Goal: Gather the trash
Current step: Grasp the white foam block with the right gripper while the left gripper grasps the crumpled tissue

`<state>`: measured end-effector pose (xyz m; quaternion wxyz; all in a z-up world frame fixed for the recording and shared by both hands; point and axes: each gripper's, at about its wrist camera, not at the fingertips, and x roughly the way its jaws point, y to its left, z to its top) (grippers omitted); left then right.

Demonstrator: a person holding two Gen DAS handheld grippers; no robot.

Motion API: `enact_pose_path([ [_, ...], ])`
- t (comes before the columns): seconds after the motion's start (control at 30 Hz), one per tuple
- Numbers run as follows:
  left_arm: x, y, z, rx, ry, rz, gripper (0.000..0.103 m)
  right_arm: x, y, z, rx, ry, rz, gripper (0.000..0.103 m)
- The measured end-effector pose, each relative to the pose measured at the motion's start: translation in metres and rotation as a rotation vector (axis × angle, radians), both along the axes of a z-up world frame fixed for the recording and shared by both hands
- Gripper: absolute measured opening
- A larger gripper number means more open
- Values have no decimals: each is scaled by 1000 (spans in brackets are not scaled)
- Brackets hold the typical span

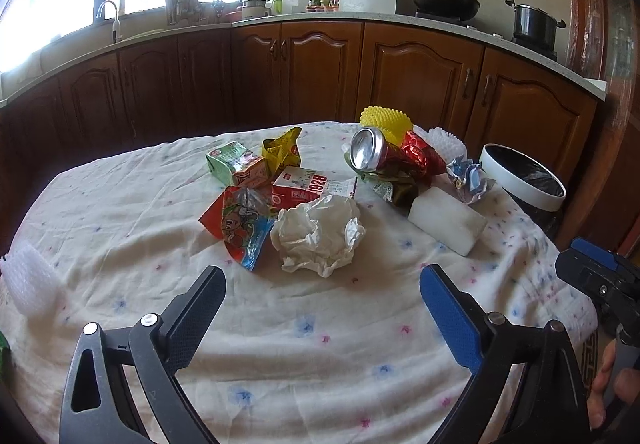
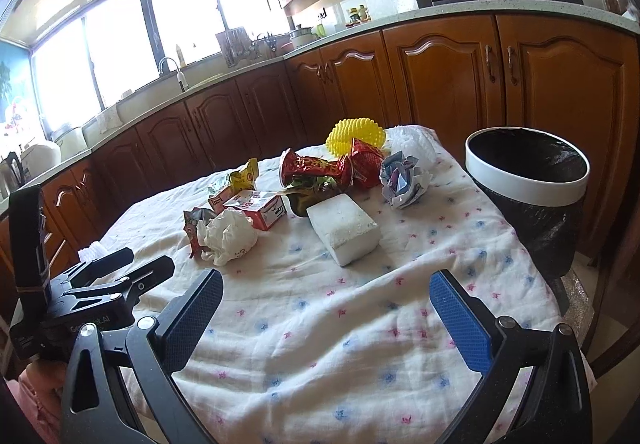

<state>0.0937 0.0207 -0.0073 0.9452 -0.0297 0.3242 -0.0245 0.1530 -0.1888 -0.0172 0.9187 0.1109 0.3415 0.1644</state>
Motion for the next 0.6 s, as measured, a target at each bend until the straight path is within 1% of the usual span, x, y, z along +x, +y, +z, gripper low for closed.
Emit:
enact_pose_path([
  [0.2, 46, 1, -2, 20, 51, -8, 97, 39, 8, -11, -15, 76, 48, 103],
  [0.37, 80, -3, -9, 67, 82, -20, 97, 73, 14, -28, -36, 147, 71, 102],
  [0.53, 99, -10, -22, 101, 124, -31, 97, 99, 24, -40, -68, 197, 111, 96],
  [0.57, 102, -11, -24, 102, 132, -37, 96, 103, 26, -42, -80, 204, 119, 96],
  [0.6, 104, -12, -27, 102, 141, -41, 90, 107, 29, -45, -91, 213, 127, 94],
])
